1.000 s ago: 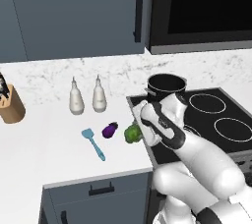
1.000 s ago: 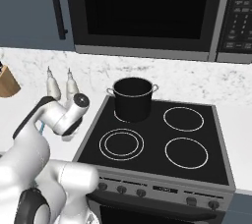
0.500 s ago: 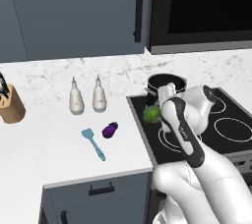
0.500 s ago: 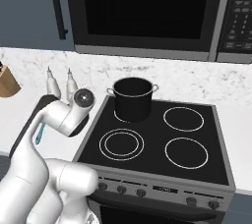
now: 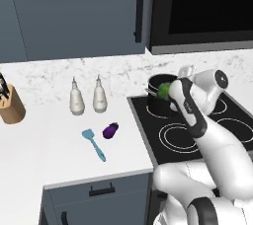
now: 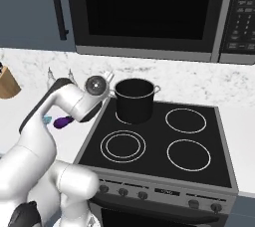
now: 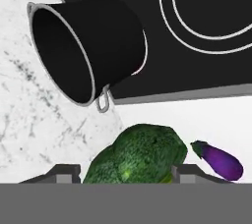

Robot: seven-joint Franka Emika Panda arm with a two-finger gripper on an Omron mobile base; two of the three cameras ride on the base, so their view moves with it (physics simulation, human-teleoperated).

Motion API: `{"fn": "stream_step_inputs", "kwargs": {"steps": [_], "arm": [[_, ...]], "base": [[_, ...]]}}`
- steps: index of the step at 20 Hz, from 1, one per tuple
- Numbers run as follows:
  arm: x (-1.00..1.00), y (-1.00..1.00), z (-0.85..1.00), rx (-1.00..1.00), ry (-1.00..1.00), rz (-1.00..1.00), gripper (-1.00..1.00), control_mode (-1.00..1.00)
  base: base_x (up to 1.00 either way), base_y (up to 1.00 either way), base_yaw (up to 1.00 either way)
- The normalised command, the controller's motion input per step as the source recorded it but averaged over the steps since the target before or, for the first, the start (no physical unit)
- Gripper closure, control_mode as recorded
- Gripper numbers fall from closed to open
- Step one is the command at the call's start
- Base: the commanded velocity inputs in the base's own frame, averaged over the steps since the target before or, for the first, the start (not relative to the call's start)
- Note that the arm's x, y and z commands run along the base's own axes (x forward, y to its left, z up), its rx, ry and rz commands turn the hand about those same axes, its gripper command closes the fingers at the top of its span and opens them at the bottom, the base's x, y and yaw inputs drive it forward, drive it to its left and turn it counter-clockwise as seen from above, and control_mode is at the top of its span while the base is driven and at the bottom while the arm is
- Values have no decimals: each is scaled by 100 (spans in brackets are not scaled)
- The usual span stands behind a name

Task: Put the broccoli and eggplant in the pot. Retrieve the spatula and lightly stir the vegetables in the pot.

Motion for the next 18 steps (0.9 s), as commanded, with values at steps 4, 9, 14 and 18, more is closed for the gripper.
{"fn": "stream_step_inputs", "kwargs": {"steps": [4, 9, 14, 18], "arm": [[60, -56, 17, 18, 10, -24, 100, -100], [54, -40, -17, 23, 10, -17, 100, -100], [48, -39, -26, 30, 5, -13, 100, -100], [55, -30, -39, 32, 4, -12, 100, -100]], "base": [[0, 0, 0], [0, 0, 0], [0, 0, 0], [0, 0, 0]]}}
